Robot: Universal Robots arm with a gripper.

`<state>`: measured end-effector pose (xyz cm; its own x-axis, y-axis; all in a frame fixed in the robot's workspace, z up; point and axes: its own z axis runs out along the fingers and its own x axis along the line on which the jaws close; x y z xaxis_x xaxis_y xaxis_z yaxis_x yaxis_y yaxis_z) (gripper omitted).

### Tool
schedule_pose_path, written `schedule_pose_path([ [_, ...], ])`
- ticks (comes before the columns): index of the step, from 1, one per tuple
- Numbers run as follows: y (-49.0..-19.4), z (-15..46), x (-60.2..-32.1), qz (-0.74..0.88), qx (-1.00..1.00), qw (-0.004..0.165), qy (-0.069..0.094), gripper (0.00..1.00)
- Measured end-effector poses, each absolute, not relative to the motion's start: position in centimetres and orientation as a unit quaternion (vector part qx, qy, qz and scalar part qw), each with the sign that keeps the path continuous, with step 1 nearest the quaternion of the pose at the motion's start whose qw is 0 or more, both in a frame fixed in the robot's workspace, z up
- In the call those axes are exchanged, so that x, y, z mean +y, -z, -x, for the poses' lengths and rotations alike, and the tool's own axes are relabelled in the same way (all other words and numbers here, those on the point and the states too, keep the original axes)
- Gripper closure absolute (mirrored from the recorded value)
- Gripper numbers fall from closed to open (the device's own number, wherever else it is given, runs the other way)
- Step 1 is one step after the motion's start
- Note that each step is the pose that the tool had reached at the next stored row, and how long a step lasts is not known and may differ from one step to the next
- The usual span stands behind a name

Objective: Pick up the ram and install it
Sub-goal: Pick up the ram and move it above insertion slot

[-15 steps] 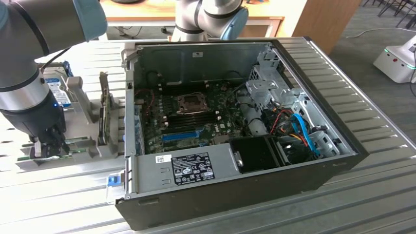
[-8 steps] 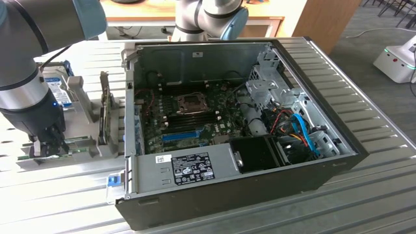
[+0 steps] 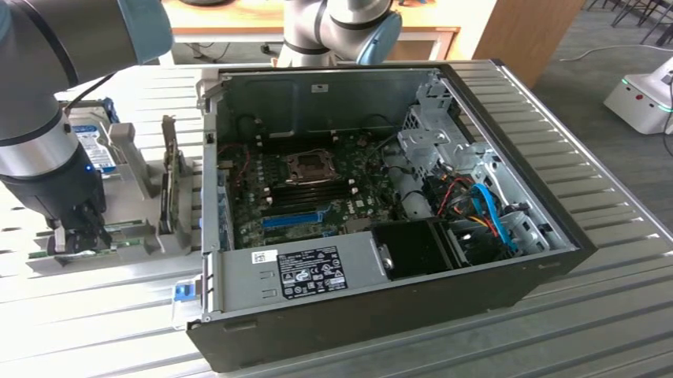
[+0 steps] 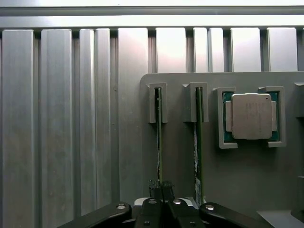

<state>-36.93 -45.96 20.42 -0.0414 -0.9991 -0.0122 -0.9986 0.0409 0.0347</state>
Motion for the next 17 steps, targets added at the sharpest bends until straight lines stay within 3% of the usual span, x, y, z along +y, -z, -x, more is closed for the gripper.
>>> schedule_pose_path([
  [17,-20.50,36.93,-45.96,-0.696,-0.718,0.008,0.017,0.88],
])
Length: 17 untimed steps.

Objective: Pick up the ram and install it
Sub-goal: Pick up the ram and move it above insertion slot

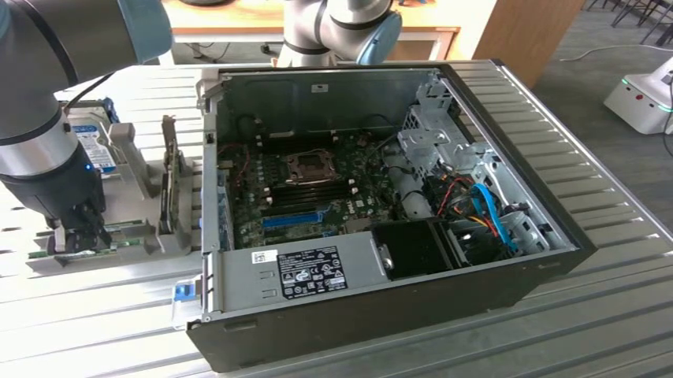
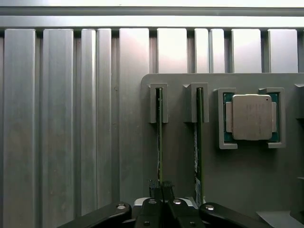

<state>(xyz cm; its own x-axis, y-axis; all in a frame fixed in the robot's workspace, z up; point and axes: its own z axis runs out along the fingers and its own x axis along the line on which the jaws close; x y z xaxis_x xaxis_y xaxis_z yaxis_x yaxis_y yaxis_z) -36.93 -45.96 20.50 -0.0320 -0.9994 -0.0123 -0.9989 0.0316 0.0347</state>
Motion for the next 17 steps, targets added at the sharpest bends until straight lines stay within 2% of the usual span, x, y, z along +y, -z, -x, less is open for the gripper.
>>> schedule_pose_path([
  [17,-20.64,36.93,-45.96,-0.700,-0.714,0.008,0.017,0.88],
])
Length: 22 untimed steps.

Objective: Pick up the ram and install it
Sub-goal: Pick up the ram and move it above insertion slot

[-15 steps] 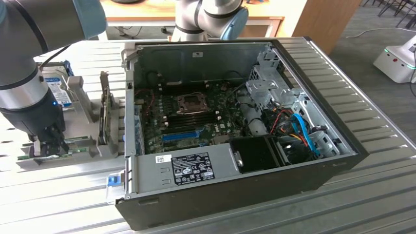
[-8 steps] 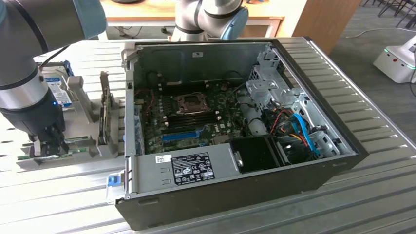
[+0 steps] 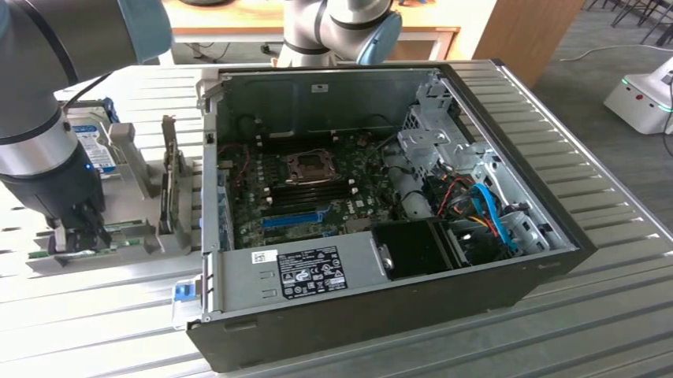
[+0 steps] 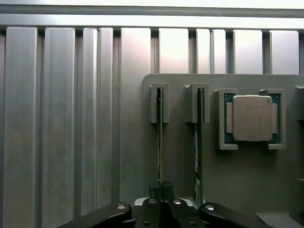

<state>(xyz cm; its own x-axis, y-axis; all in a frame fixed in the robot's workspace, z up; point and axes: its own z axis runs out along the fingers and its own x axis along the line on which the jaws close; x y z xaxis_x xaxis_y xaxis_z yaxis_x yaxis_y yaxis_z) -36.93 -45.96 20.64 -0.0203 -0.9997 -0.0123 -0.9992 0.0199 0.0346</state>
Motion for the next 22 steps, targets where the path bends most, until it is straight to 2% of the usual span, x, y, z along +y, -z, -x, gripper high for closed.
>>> schedule_pose_path([
  [22,-23.8,36.9,-46.0,-0.700,-0.714,0.007,0.017,0.88],
])
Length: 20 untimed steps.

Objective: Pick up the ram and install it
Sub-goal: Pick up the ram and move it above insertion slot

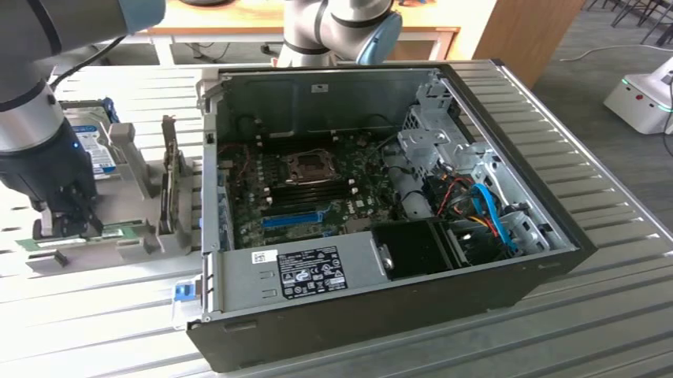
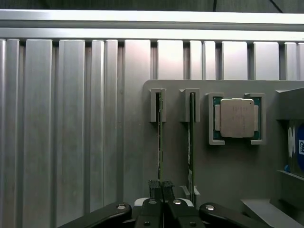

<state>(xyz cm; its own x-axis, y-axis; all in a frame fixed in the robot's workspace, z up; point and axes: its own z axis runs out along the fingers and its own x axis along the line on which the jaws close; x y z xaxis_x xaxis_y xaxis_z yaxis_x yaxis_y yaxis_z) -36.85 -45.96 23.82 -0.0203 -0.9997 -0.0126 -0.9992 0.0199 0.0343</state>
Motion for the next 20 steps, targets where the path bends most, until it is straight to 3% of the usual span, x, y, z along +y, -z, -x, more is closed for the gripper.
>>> schedule_pose_path([
  [20,-27.5,36.8,-46.0,-0.700,-0.714,0.008,0.017,0.88],
])
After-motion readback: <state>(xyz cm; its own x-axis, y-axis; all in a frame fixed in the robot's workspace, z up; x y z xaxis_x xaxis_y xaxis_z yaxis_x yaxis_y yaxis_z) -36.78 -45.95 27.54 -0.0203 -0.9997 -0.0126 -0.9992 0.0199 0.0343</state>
